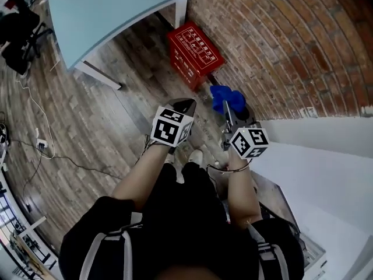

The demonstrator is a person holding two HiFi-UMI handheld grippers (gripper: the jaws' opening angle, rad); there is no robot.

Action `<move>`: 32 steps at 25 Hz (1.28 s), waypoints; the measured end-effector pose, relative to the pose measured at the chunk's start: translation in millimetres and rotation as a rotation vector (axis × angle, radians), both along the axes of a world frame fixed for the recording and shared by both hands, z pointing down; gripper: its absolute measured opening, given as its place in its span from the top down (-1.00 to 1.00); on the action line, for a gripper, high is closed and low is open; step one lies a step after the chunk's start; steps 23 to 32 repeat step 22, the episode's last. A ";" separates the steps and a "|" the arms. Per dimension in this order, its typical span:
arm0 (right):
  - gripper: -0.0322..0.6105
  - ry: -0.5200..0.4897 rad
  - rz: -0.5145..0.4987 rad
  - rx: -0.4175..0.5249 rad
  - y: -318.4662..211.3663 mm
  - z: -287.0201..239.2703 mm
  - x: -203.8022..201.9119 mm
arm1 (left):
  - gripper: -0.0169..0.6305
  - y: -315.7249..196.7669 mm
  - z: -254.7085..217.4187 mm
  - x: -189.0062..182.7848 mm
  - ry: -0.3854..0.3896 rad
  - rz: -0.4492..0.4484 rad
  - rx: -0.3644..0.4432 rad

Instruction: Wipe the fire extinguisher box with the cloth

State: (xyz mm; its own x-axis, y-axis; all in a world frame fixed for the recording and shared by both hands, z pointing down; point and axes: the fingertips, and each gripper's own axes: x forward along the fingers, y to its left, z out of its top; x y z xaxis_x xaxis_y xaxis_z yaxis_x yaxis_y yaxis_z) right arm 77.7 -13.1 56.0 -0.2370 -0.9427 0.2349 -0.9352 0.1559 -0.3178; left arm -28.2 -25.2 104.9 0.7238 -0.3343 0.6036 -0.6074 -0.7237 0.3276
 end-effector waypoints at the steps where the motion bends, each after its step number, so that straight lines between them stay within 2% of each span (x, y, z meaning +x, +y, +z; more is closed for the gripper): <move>1: 0.58 0.008 0.012 0.006 4.8 -11.6 -3.4 | 0.92 2.1 -8.6 -2.5 0.004 0.008 0.004; 9: 0.58 0.046 0.123 0.093 36.5 -76.5 -16.6 | 0.92 9.6 -66.3 -16.1 0.012 0.081 0.109; 14: 0.58 0.053 0.135 0.147 45.9 -101.8 -29.2 | 0.92 13.7 -95.3 -13.5 0.040 0.118 0.172; 22: 0.58 0.030 0.115 0.165 60.7 -111.6 -47.1 | 0.92 30.2 -105.1 -20.1 0.061 0.138 0.172; 32: 0.58 0.030 0.115 0.165 60.7 -111.6 -47.1 | 0.92 30.2 -105.1 -20.1 0.061 0.138 0.172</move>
